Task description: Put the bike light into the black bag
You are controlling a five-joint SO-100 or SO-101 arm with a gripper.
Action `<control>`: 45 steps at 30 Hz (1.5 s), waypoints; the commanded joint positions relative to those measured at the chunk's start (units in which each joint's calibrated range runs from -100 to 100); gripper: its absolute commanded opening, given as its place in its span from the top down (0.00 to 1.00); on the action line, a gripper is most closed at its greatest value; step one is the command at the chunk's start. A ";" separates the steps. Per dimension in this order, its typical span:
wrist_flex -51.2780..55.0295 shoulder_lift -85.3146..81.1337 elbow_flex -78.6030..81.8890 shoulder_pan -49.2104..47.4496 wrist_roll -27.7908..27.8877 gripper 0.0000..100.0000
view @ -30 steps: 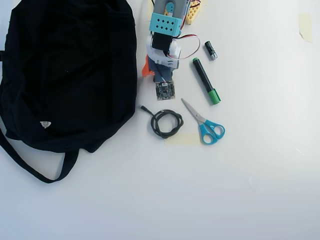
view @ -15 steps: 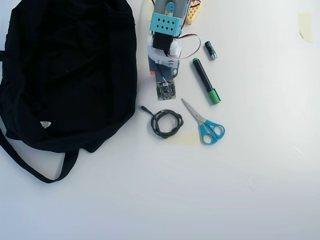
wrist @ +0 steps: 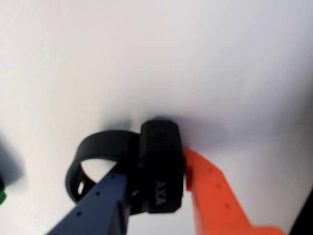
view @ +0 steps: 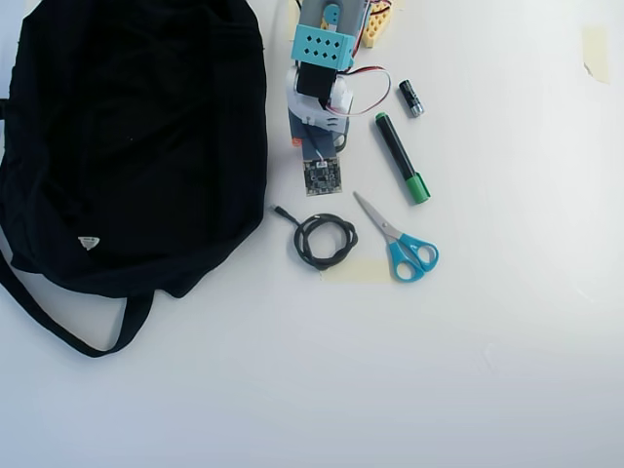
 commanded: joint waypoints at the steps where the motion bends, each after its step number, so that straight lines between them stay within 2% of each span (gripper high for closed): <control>1: 0.22 -0.87 -1.00 -0.41 0.01 0.98; 20: 1.00 -3.78 -1.18 -0.94 0.01 0.98; 32: 6.60 -9.25 -3.07 -1.16 0.06 0.98; 45: 19.09 -13.82 -10.88 -0.64 0.06 0.98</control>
